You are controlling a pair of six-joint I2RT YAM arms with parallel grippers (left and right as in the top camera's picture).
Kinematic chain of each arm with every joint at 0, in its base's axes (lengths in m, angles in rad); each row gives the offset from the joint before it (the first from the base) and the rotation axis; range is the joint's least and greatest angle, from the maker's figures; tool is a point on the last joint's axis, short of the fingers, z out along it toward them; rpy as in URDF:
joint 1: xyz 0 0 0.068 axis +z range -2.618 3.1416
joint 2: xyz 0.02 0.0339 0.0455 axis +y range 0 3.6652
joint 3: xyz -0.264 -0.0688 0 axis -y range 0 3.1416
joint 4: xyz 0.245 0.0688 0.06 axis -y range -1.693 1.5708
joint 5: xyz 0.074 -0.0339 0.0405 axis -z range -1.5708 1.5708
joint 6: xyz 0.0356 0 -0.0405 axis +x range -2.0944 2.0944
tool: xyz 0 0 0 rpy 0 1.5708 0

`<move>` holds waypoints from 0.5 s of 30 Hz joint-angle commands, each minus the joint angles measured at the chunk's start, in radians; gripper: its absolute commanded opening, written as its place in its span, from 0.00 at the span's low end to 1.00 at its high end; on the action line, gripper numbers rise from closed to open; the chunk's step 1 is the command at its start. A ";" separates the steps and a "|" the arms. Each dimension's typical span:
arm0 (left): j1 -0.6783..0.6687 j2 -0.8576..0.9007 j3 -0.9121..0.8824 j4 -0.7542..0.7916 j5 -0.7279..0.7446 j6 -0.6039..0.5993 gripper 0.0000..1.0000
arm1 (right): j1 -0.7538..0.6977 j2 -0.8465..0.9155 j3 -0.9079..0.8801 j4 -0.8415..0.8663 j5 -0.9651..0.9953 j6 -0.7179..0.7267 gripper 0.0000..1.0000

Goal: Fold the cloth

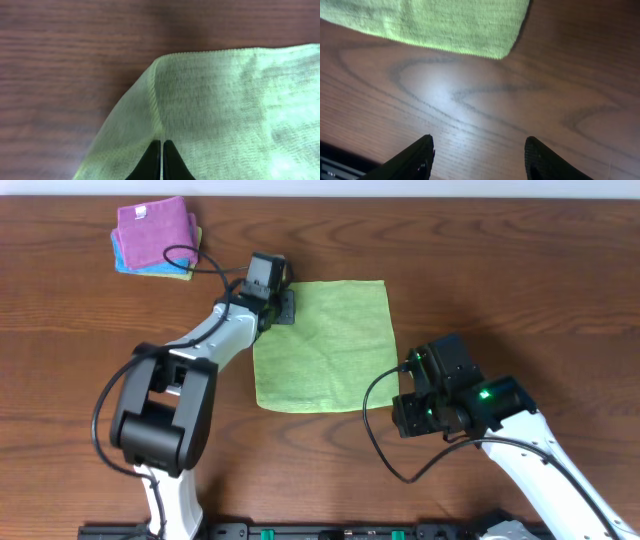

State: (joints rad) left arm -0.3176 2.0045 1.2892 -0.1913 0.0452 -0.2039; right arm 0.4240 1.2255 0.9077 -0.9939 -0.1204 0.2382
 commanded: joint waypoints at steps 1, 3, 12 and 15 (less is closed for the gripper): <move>0.005 -0.124 0.051 -0.090 -0.002 0.025 0.06 | -0.009 -0.006 -0.002 0.021 0.016 0.008 0.60; 0.006 -0.212 0.051 -0.225 -0.005 0.023 0.06 | -0.027 -0.006 -0.005 0.046 0.023 -0.008 0.59; 0.074 -0.509 -0.111 -0.535 0.015 -0.074 0.06 | -0.266 -0.006 -0.143 0.261 -0.193 -0.034 0.58; 0.084 -0.612 -0.253 -0.487 0.050 -0.121 0.06 | -0.335 -0.006 -0.199 0.323 -0.284 -0.056 0.59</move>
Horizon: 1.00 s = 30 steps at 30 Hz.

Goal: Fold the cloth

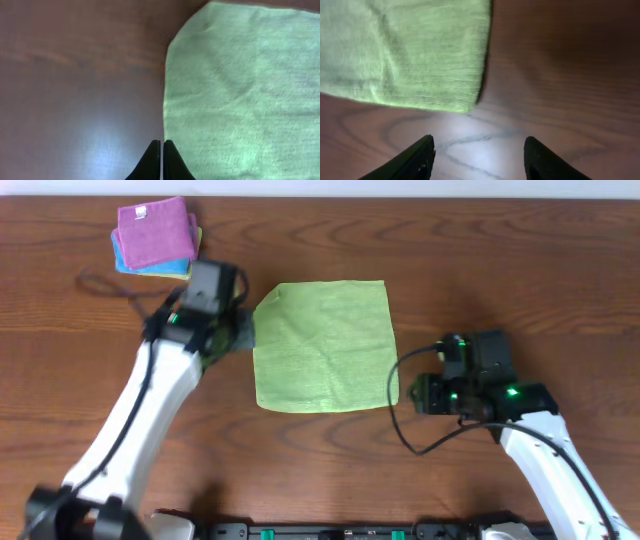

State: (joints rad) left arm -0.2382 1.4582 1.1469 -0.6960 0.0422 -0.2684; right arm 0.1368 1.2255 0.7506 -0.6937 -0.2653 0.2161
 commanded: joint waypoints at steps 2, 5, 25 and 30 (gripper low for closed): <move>0.004 -0.126 -0.214 0.066 0.094 -0.097 0.06 | -0.065 0.001 -0.072 0.053 -0.175 -0.034 0.60; 0.004 -0.173 -0.340 0.135 0.189 -0.159 0.06 | -0.065 0.018 -0.104 0.087 -0.193 -0.034 0.61; 0.093 -0.177 -0.620 0.377 0.301 -0.294 0.35 | -0.065 0.270 -0.127 0.264 -0.306 -0.049 0.60; 0.114 -0.175 -0.621 0.400 0.307 -0.293 0.41 | -0.065 0.301 -0.127 0.287 -0.315 -0.049 0.60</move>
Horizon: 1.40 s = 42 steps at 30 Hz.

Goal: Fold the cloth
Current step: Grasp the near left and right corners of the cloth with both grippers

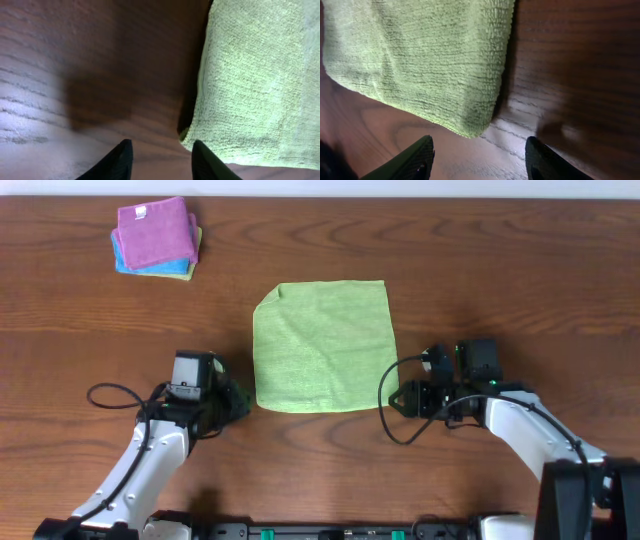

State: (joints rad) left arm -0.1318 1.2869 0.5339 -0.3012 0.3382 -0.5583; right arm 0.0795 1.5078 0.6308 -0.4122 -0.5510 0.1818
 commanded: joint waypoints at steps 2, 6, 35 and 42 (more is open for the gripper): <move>0.007 0.008 -0.008 0.022 0.012 -0.004 0.42 | -0.008 0.032 -0.007 0.012 -0.035 -0.014 0.59; 0.007 0.060 -0.008 0.070 0.056 -0.007 0.42 | -0.008 0.037 -0.007 0.024 -0.038 -0.015 0.60; 0.007 0.230 -0.008 0.194 0.274 -0.058 0.39 | -0.006 0.155 -0.007 0.135 -0.087 0.032 0.58; 0.007 0.230 -0.008 0.203 0.230 -0.055 0.30 | -0.006 0.155 -0.007 0.094 -0.089 0.031 0.51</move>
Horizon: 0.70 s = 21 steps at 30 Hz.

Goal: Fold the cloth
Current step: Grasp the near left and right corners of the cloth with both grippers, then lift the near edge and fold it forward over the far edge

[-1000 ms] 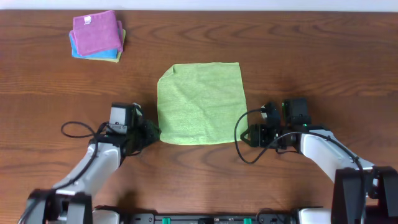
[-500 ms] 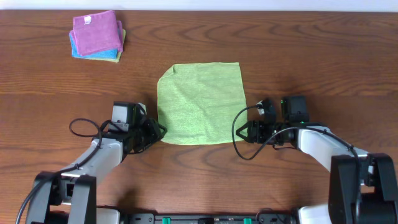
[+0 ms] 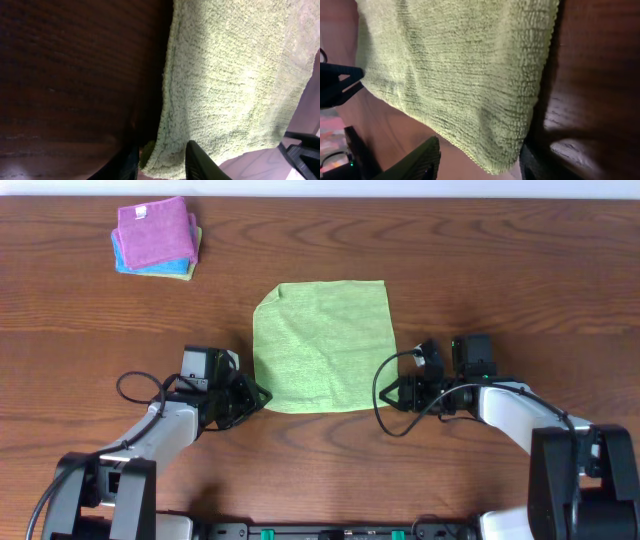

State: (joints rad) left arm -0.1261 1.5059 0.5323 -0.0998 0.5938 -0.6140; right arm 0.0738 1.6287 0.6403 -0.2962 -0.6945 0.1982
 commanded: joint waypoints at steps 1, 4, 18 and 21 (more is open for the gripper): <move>0.001 0.011 -0.007 0.004 -0.030 0.001 0.30 | 0.000 0.034 -0.017 -0.022 0.054 0.014 0.50; 0.001 0.011 -0.007 0.017 -0.033 0.001 0.20 | 0.000 0.034 -0.017 -0.023 0.054 0.014 0.24; 0.002 0.002 0.001 0.127 0.088 -0.023 0.06 | 0.000 0.018 0.020 -0.059 -0.047 0.034 0.02; 0.002 -0.018 0.022 0.127 0.088 -0.027 0.06 | 0.000 -0.011 0.051 -0.101 -0.046 0.033 0.02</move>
State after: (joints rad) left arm -0.1261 1.5055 0.5316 0.0269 0.6514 -0.6319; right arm 0.0742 1.6501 0.6502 -0.3824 -0.7010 0.2245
